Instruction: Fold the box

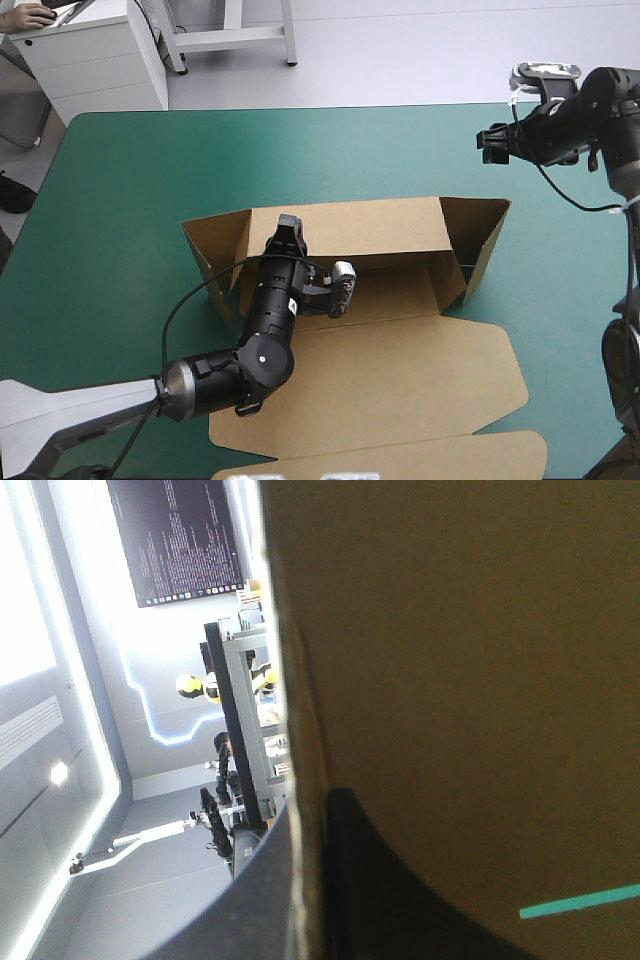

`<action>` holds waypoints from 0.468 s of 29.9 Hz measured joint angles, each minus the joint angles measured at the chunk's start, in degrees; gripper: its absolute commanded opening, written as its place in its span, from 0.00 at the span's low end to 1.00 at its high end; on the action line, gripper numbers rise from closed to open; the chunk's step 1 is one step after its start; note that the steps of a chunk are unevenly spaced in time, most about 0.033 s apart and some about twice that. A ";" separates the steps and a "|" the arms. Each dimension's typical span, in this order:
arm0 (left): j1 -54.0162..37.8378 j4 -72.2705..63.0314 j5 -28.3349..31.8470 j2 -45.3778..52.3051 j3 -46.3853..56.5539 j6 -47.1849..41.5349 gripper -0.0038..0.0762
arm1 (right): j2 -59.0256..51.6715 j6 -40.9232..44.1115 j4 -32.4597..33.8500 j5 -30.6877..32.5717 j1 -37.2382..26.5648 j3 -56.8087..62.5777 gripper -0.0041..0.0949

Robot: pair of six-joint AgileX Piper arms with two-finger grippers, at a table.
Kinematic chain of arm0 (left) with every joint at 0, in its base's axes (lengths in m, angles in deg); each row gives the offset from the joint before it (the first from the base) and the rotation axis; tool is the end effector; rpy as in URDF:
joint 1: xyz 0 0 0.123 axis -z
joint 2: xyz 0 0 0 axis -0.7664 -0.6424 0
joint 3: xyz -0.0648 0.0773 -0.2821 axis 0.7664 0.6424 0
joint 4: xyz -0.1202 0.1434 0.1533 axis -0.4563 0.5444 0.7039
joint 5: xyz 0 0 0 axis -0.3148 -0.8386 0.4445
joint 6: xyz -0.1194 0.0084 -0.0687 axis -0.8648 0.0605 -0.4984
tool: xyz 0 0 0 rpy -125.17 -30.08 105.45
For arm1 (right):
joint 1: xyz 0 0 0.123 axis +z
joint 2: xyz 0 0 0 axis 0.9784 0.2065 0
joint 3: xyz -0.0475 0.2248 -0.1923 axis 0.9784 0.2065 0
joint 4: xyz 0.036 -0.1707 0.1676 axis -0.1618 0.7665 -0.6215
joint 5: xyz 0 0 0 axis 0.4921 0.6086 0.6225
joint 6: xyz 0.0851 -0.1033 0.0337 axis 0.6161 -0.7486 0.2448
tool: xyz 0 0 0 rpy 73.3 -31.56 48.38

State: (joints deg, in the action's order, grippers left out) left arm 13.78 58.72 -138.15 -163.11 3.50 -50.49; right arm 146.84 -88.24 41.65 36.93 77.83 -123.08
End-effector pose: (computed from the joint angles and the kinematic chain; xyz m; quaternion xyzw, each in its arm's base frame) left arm 0.2348 -0.2312 0.2850 0.6123 0.4891 0.4118 0.4650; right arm 0.3897 0.0231 0.3798 -0.0404 0.9526 0.0810 0.2904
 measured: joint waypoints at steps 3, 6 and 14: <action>0.00 0.00 -0.12 0.00 0.00 0.00 0.04 | 1.14 -1.37 -0.19 0.06 -0.34 2.13 0.75; 0.01 0.00 -0.12 0.00 0.00 0.00 0.04 | 1.20 -3.11 -0.90 0.00 -0.34 4.82 0.75; 0.06 0.00 -0.32 0.00 0.00 0.00 0.04 | 1.14 -7.25 -4.06 -0.05 -0.38 10.91 0.75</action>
State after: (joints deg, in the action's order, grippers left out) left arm 13.84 58.72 -138.47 -163.11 3.50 -50.49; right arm 147.98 -95.49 37.59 36.88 77.45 -112.18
